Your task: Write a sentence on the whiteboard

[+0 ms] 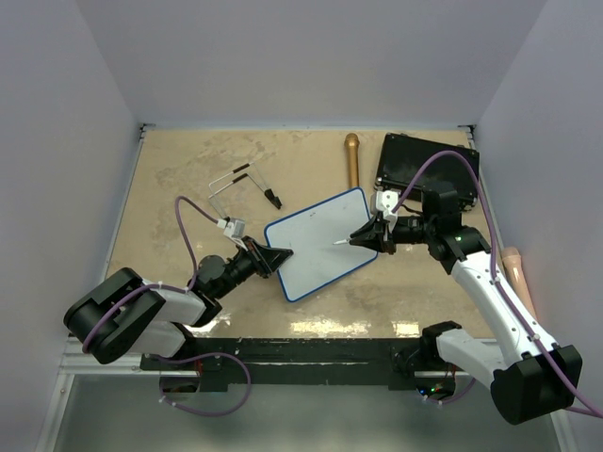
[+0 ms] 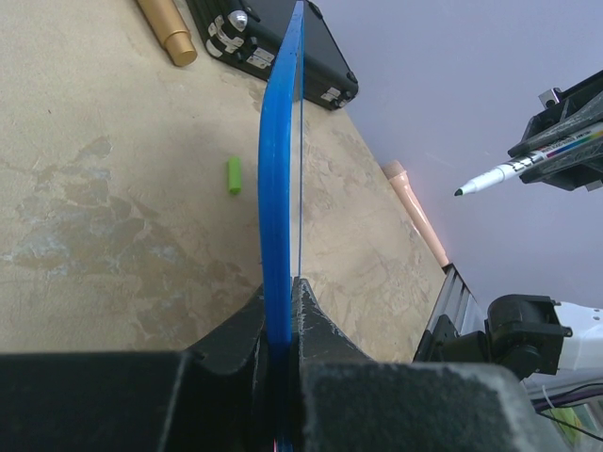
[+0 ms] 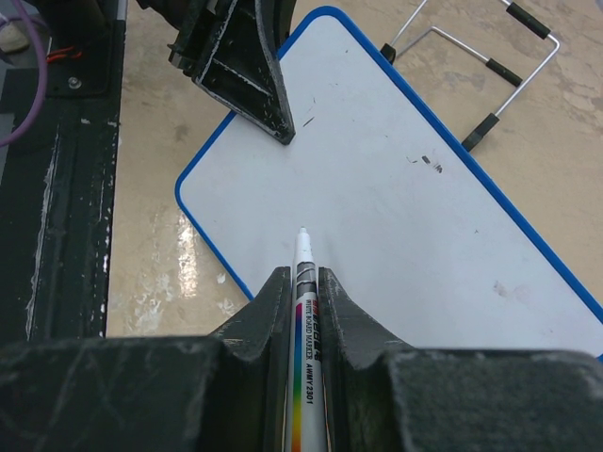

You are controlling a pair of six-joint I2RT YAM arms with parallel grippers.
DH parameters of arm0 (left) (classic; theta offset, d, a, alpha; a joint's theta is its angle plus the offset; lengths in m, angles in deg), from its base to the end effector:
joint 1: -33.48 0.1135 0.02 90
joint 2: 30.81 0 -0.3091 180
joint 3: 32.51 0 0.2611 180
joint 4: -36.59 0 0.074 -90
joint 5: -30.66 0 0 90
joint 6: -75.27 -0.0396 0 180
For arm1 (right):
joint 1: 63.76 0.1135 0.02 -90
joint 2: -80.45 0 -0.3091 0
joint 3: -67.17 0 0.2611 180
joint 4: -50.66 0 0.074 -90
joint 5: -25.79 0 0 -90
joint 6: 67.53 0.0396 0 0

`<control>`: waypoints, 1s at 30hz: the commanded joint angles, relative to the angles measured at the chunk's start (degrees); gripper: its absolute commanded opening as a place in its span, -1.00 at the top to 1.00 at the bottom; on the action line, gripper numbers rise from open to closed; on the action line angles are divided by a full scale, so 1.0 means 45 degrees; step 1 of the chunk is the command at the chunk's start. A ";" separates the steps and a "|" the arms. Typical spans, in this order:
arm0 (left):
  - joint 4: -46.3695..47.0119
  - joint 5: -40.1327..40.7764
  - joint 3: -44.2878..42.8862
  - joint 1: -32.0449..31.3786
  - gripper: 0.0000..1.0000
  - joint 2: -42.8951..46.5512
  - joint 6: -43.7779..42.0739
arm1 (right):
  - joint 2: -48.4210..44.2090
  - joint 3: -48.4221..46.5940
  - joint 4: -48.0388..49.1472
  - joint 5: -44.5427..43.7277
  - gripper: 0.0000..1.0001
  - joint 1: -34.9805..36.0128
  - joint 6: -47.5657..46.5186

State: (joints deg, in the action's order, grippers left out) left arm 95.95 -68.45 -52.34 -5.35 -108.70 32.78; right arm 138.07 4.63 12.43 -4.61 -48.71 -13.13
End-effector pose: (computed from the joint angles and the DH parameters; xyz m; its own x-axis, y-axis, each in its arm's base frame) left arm 0.1568 -0.1343 0.1967 -0.5355 -0.5036 -0.6779 0.5145 0.4420 -0.7348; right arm 0.1777 0.0831 0.3453 0.0505 -0.2915 -0.9552 -0.9815 0.1621 -0.1013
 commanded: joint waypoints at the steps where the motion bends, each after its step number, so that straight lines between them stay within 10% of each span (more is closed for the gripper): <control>1: 0.2764 0.0187 0.0205 -0.0102 1.00 -0.0016 -0.0205 | -0.0130 -0.0558 -0.0080 0.0351 1.00 -0.0043 -0.0254; 30: 0.3096 0.0148 0.0302 -0.0121 1.00 -0.0172 -0.0088 | -0.0110 -0.0597 -0.0256 0.0390 1.00 -0.0043 -0.0450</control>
State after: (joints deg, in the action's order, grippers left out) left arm 96.56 -68.01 -51.54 -5.35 -108.96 34.18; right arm 138.07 4.61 11.22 -4.48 -48.71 -14.11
